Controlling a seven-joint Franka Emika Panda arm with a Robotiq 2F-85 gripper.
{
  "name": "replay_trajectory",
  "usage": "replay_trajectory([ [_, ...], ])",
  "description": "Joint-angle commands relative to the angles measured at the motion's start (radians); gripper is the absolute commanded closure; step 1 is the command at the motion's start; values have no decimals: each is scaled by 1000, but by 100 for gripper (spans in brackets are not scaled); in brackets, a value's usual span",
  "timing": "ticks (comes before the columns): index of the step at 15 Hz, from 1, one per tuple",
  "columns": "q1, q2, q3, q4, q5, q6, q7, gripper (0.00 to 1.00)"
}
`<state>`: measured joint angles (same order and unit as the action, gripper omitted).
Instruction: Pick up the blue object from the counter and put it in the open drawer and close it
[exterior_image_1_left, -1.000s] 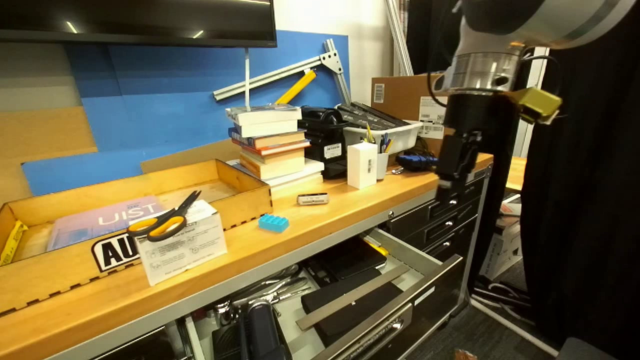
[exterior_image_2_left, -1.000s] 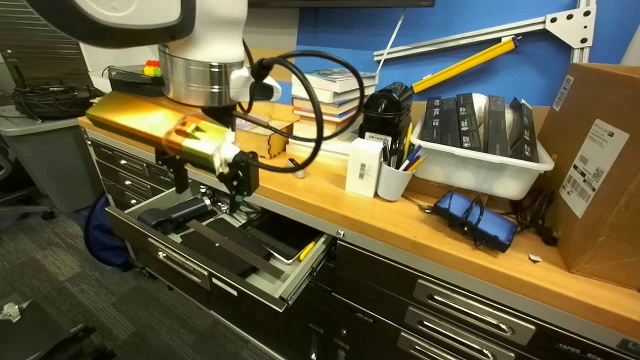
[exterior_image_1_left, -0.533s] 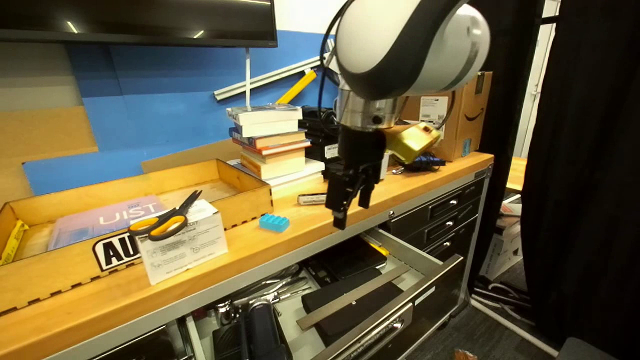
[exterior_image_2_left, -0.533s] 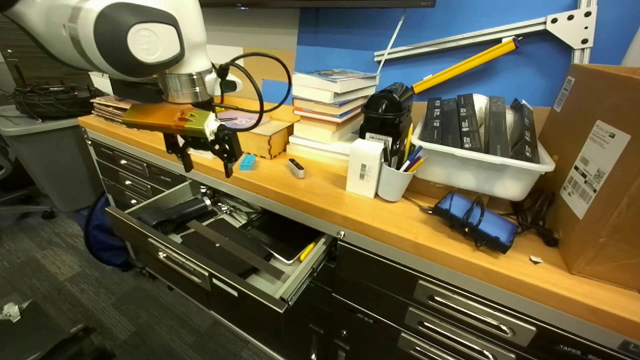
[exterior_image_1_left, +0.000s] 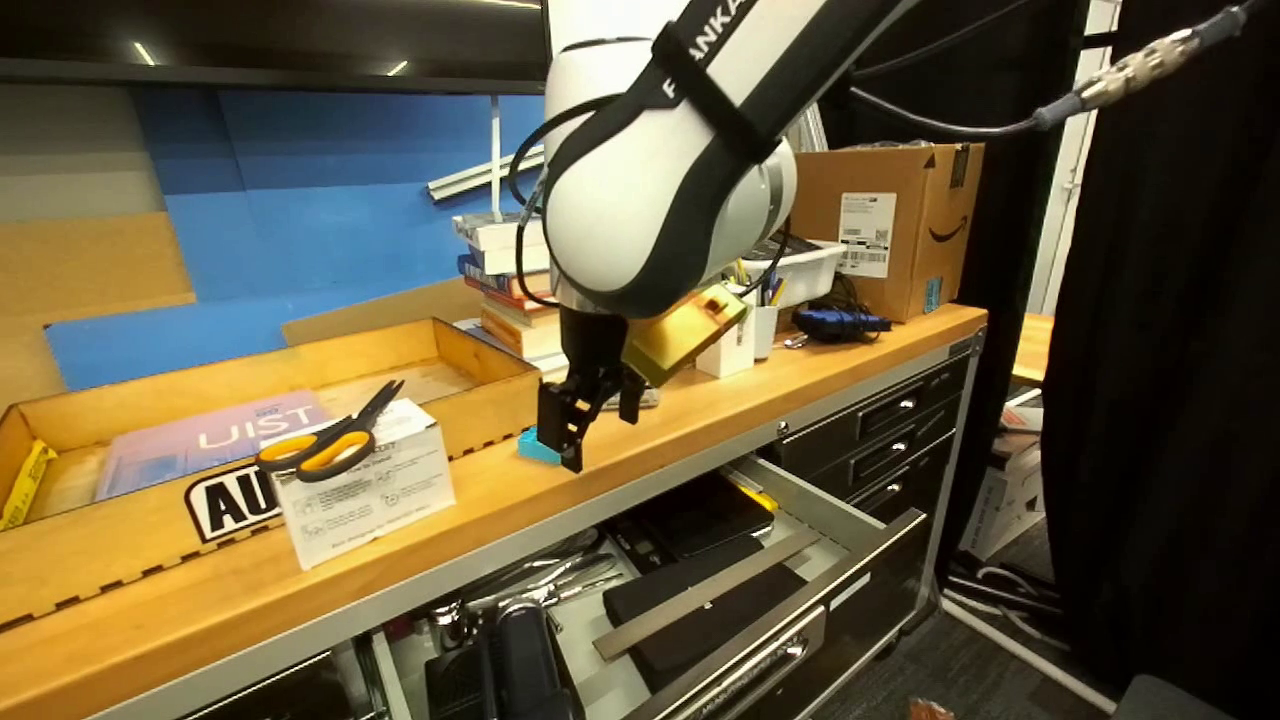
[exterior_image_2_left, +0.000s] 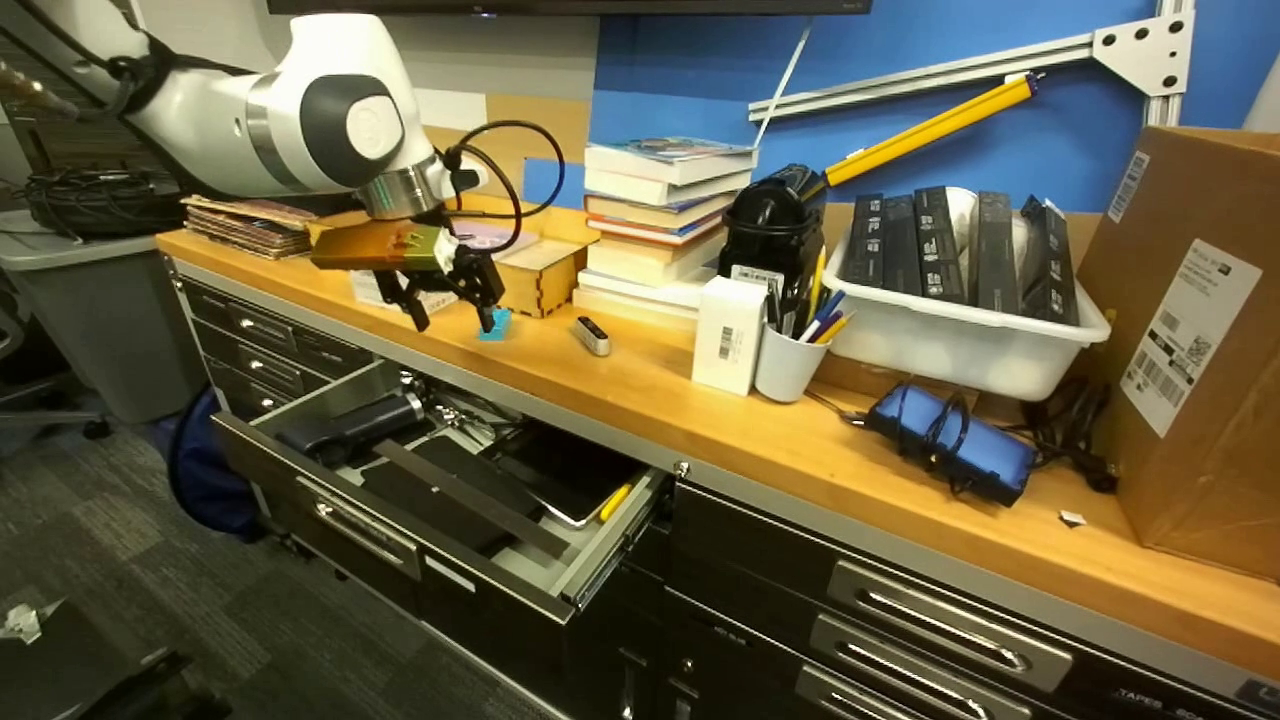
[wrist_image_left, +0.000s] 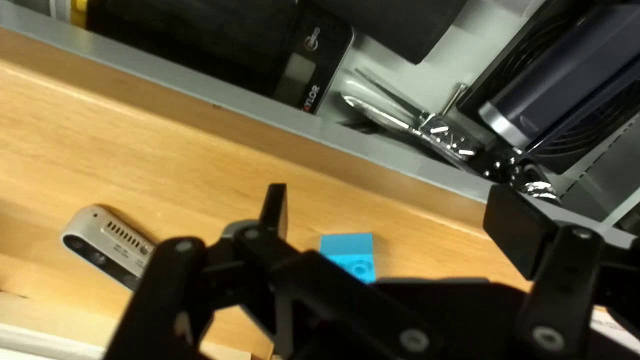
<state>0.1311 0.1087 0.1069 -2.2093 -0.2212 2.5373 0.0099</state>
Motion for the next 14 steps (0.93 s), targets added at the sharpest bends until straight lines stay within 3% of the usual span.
replay_trajectory([
  [1, 30, 99, -14, 111, -106, 39, 133, 0],
  [8, 98, 228, -67, 236, -209, 63, 282, 0],
  [9, 107, 239, -77, 248, -218, 66, 297, 25],
  [10, 115, 248, -88, 257, -227, 70, 311, 26],
  [14, 137, 259, -111, 274, -235, 70, 326, 58],
])
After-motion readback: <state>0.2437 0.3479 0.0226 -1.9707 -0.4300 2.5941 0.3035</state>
